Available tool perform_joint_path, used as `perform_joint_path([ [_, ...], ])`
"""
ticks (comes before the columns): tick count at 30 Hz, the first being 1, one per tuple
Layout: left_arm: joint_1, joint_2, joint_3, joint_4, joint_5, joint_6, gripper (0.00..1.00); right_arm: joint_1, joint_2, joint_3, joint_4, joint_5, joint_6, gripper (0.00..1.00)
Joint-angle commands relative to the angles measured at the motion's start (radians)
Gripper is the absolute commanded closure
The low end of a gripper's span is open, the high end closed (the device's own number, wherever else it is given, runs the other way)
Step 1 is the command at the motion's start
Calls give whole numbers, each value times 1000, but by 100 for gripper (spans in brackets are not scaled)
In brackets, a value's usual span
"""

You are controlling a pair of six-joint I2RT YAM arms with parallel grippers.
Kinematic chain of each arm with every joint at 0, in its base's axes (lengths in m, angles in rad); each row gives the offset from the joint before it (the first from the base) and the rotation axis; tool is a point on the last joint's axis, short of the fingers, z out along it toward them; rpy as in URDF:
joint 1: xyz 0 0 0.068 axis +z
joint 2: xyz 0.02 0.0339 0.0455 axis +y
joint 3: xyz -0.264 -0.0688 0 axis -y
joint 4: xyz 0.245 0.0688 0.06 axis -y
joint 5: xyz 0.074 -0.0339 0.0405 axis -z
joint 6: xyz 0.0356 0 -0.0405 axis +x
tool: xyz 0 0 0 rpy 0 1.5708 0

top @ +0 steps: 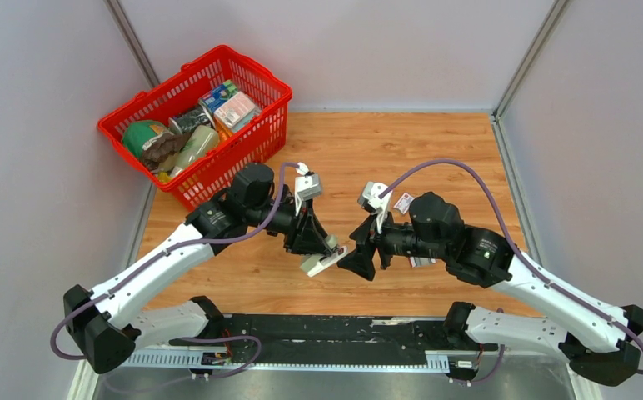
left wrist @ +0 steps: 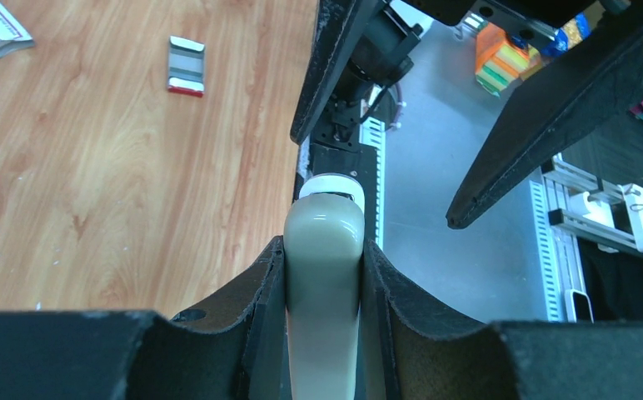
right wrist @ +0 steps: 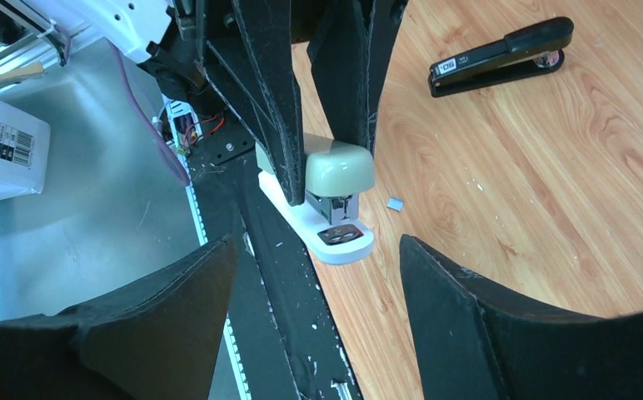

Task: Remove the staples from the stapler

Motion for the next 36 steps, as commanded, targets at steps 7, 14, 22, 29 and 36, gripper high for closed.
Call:
perform_joint_path([
  [7,-7,-50,-20,84,123,-7,100,1,24,67,34,-83,-29,33],
  [14,-13,-70,-27,96,135,-10,100,1,59,66,56,-93,-21,38],
  [22,-16,-85,-37,104,143,-9,100,-5,65,49,77,-138,-12,53],
  [29,-23,-94,-43,123,161,-10,100,-11,73,31,115,-208,3,69],
  [36,-23,-106,-46,146,157,-21,100,-11,81,-9,154,-273,26,83],
])
